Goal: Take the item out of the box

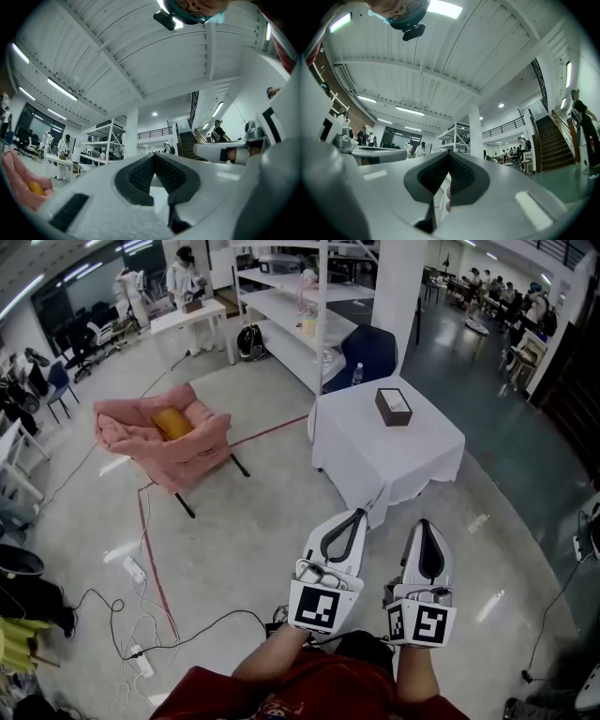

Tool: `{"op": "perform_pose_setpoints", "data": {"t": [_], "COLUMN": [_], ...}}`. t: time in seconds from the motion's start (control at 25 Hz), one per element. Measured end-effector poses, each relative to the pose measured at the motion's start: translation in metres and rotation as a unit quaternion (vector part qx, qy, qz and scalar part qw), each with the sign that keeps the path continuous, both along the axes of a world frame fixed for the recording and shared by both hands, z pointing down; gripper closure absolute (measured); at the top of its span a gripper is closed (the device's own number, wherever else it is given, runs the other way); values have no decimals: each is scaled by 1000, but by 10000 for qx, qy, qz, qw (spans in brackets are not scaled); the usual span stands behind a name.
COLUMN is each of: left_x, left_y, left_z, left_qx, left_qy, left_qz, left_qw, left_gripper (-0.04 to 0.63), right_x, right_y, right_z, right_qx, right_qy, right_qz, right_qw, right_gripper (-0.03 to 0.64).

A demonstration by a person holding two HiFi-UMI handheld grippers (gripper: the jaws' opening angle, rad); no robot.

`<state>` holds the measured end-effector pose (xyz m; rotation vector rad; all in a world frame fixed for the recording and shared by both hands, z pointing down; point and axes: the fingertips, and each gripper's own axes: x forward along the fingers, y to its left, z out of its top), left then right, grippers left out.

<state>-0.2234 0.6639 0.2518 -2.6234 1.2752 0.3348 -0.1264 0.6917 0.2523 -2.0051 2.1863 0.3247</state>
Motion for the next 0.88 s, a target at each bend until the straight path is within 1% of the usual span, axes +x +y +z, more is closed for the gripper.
{"op": "perform_pose_setpoints", "data": {"t": [0.28,0.4,0.48,0.68,0.88], "left_x": [-4,-4,-3,8,26], "left_y": [-6,-14,-21,-42,-65], "left_z": [4,3,5,2,4], "left_qx": [-17,8,-51,-10,-114], "left_qy": [-52,-51,-68,6,75], "left_qz": [-22,-70,-80,-89,-9], "left_qw": [10000,10000,9999,10000,9999], "left_gripper": [594,594,594,594,594], "right_x": [-8,-9,-7,6,26], "right_y": [-7,-18,-25,-45,-68], "right_z": [3,3,3,2,5], "right_qx": [-10,-29,-33,-35,-70], "right_qy": [149,141,127,55,-17], "right_qz": [-31,-82,-95,-116,-95], "right_qw": [9999,9999,9999,9999,9999], "right_gripper": [617,617,617,617,617]}}
